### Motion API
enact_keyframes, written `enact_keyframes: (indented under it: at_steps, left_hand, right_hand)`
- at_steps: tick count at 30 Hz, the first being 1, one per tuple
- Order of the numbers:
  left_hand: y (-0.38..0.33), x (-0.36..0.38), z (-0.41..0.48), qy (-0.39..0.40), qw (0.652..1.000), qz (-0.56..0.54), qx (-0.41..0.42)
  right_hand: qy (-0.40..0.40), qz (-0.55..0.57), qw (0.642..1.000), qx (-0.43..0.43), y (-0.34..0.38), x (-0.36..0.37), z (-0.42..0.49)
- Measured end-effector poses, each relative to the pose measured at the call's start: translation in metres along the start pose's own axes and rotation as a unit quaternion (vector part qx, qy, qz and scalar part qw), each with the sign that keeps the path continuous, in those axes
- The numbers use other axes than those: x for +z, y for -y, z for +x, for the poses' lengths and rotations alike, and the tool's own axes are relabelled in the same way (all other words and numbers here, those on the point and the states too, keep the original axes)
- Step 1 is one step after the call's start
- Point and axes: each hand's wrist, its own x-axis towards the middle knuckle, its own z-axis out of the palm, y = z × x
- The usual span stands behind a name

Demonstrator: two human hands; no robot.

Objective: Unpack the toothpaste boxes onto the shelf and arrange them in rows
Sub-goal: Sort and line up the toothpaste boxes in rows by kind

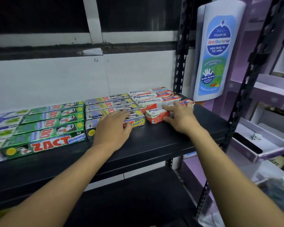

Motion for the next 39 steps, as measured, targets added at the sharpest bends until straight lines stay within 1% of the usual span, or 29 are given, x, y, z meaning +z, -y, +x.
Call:
enact_keyframes:
  at_steps: [2, 6, 9, 10, 14, 20, 25, 33, 39]
  left_hand:
    - [0.001, 0.001, 0.0, 0.003, 1.0, 0.004, -0.003]
    - [-0.002, 0.003, 0.001, 0.002, 1.0, -0.001, -0.006]
    - [-0.003, -0.002, -0.002, 0.012, 1.0, -0.008, -0.005]
    - [-0.001, 0.004, -0.002, 0.01, 1.0, 0.016, -0.012]
    - [0.004, 0.002, -0.002, 0.002, 0.999, 0.027, -0.02]
    - [0.001, 0.001, 0.0, -0.006, 0.998, 0.061, -0.031]
    - [0.0, 0.0, -0.001, -0.01, 0.998, 0.056, -0.024]
    - [0.0, 0.0, 0.0, -0.006, 0.999, 0.049, -0.022]
    - [0.0, 0.0, 0.0, -0.006, 0.999, 0.046, -0.023]
  right_hand:
    - [-0.013, -0.017, 1.0, 0.003, 0.004, 0.004, 0.006]
    - [-0.03, -0.006, 0.999, 0.012, 0.009, 0.006, 0.008]
    - [-0.063, -0.016, 0.998, 0.013, 0.012, 0.01, 0.004]
    - [-0.051, 0.008, 0.999, -0.007, 0.01, 0.022, 0.012]
    - [-0.071, -0.013, 0.997, -0.029, 0.01, 0.029, 0.009]
    - [-0.032, -0.007, 0.997, -0.067, 0.006, 0.026, 0.01]
    - [-0.05, -0.001, 0.997, -0.065, 0.004, 0.026, 0.01]
    - [-0.086, -0.047, 0.993, -0.067, 0.009, 0.026, 0.003]
    - [-0.084, -0.051, 0.993, -0.065, 0.01, 0.024, 0.001]
